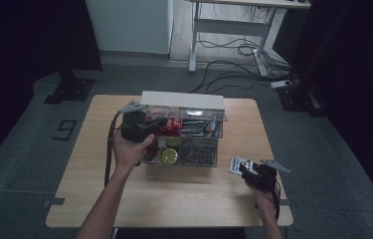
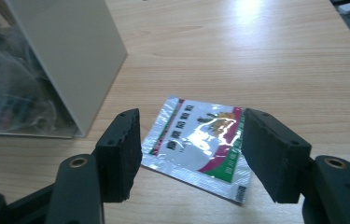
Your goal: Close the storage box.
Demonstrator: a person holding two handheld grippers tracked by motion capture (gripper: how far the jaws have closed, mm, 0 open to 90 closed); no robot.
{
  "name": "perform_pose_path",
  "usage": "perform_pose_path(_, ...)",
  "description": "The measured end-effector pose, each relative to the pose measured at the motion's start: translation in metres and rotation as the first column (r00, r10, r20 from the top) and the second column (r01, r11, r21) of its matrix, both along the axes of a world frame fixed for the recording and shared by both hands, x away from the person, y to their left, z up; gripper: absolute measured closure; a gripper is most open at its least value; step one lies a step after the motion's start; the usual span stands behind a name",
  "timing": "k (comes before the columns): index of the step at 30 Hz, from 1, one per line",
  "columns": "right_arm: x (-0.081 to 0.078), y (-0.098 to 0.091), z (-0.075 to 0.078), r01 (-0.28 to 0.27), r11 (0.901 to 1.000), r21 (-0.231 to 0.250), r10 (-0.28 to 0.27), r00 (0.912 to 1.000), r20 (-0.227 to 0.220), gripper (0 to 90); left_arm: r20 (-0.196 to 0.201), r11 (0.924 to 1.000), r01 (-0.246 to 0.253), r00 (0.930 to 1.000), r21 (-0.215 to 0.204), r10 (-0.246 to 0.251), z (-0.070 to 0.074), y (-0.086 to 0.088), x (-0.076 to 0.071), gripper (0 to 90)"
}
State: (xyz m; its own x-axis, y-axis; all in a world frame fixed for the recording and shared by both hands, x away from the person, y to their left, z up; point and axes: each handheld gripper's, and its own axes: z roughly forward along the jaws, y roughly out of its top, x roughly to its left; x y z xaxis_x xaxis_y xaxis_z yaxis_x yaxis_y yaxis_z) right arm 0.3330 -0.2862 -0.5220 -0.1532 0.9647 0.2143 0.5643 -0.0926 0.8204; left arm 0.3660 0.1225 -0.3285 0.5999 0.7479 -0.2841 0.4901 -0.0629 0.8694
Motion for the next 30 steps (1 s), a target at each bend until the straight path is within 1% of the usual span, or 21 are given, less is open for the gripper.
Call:
perform_pose_path(5, -0.001, 0.003, 0.003, -0.018, 0.9998, 0.002, 0.018, 0.9998, 0.006, 38.0, 0.001, 1.0000, 0.002, 1.0000, -0.002, -0.002, 0.000, 0.000, -0.002, 90.0)
perform_pose_path(10, -0.002, 0.004, 0.003, -0.024, 0.9997, 0.002, 0.024, 0.9997, 0.008, 38.7, 0.000, 1.0000, 0.002, 1.0000, 0.000, -0.002, -0.001, 0.000, -0.004, 90.0)
perform_pose_path(16, -0.003, 0.005, 0.003, -0.024, 0.9997, 0.003, 0.024, 0.9997, 0.002, 38.9, -0.009, 1.0000, 0.007, 0.9999, -0.001, -0.007, -0.007, 0.001, -0.007, 90.0)
perform_pose_path(23, -0.005, 0.008, 0.004, -0.030, 0.9995, -0.007, 0.030, 0.9995, 0.000, 39.1, -0.016, 0.9999, 0.016, 0.9997, 0.003, -0.016, -0.011, 0.001, -0.011, 90.0)
perform_pose_path(30, -0.005, 0.009, 0.003, -0.032, 0.9994, -0.012, 0.032, 0.9995, -0.003, 39.5, -0.023, 0.9998, 0.021, 0.9995, 0.004, -0.021, -0.016, 0.001, -0.013, 90.0)
